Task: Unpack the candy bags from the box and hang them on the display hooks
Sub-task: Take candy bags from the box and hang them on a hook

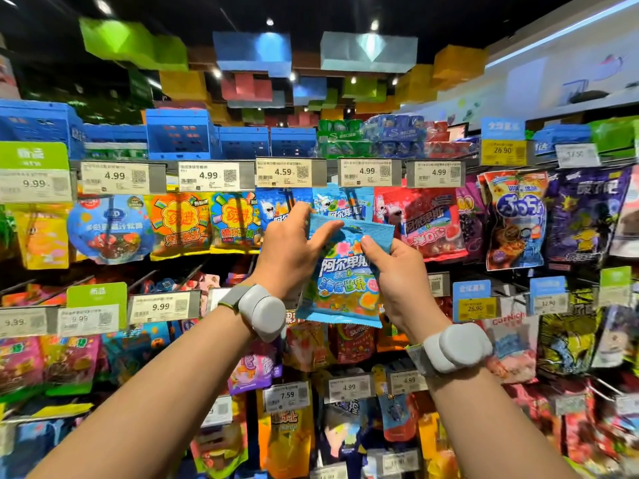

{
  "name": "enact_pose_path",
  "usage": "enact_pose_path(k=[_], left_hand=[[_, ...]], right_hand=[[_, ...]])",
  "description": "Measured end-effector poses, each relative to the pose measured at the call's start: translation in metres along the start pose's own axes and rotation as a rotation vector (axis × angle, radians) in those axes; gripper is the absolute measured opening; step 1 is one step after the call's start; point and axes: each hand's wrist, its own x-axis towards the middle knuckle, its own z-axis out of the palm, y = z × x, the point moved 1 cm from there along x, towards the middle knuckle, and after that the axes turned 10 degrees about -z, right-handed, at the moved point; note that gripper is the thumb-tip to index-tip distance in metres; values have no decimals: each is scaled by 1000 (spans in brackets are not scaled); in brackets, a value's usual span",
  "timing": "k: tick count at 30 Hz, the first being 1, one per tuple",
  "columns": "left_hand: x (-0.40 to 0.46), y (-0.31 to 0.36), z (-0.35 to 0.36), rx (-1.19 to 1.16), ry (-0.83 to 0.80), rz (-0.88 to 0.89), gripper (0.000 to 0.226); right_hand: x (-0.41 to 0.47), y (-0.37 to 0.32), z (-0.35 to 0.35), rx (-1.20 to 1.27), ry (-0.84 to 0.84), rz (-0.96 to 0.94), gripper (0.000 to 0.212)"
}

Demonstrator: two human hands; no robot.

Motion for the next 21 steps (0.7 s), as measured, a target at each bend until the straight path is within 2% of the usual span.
enact_pose_path(k=[4,7,10,14,17,18,21], left_hand=[[2,2,-3,-34,-112,-7,44],[5,8,-8,-84,-105,55,42],[13,20,-15,-80,-45,177,42],[33,29,-18,74,29,361,44],[49,31,-19,226,55,459,49],[54,33,-20,267,64,492,49],[67,32,-20,373,83,575,53]], right_hand=[[7,-7,-9,-41,23,14,12],[11,-12,-14,-62,33,28,41],[15,-16,-17,-70,42,5,50],[19,-17,-18,-84,47,-28,48],[24,-16,-19,-81,63,-32,63],[25,-16,-19,-75,72,-38,58],[28,-19,-21,-81,99,-28,27]])
